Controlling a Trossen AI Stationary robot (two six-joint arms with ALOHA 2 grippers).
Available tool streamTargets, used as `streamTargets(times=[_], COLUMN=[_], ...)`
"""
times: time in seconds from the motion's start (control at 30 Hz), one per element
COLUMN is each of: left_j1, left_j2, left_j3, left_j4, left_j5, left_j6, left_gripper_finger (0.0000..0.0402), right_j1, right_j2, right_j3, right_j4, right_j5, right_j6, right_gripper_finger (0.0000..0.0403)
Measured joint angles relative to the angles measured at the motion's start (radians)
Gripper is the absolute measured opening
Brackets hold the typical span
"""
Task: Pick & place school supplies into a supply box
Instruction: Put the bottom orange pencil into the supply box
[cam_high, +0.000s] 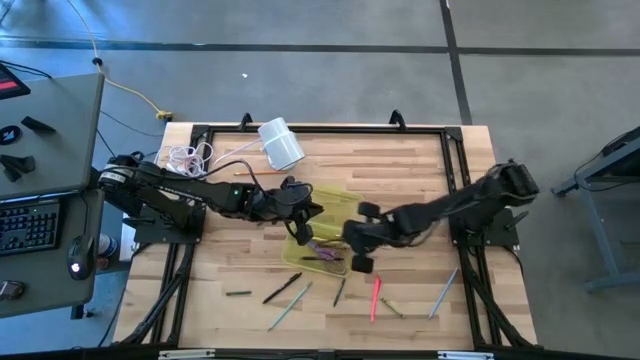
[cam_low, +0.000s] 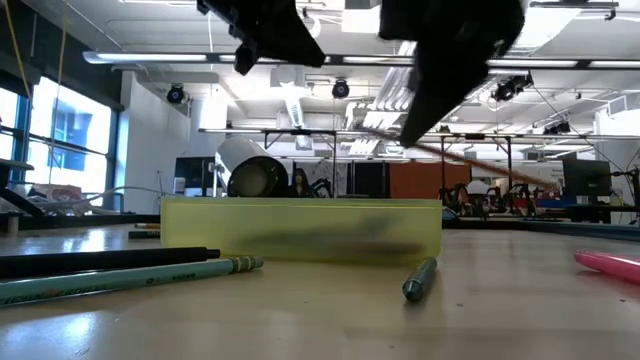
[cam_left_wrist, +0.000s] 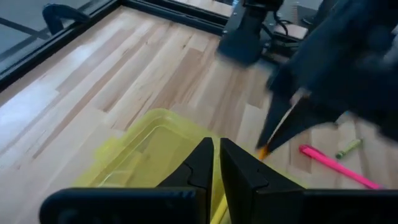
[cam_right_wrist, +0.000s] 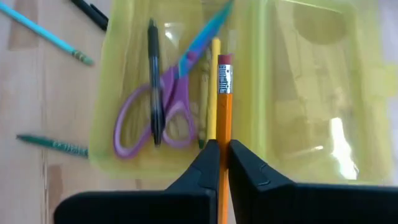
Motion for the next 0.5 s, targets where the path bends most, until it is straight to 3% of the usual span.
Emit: streamTargets(times=[0.1,0.27,0.5], left_j1=[-0.007,-0.007,-0.007], left_j2=[-0.004,-0.003,-0.014], left_j3=[0.049,0.098,0.13], left_j4=[-0.106,-0.317,-0.76], left_j5=[-0.001,-0.08,-0.259], left_j6=[-0.001,-0.042,-0.361], left_gripper_finger=[0.0052,0.0035,0.003], right_j1=[-0.045,-0.079,-0.084], right_j2=[0.092,0.226,0.344], right_j3=[0.078,0.259,0.442], right_j4=[0.012,-0.031,-0.034], right_j5=[-0.07,-0.085,-0.104], right_j6=[-0.088,-0.201,-0.265], right_gripper_finger=[0.0004,0.0002,0.0005])
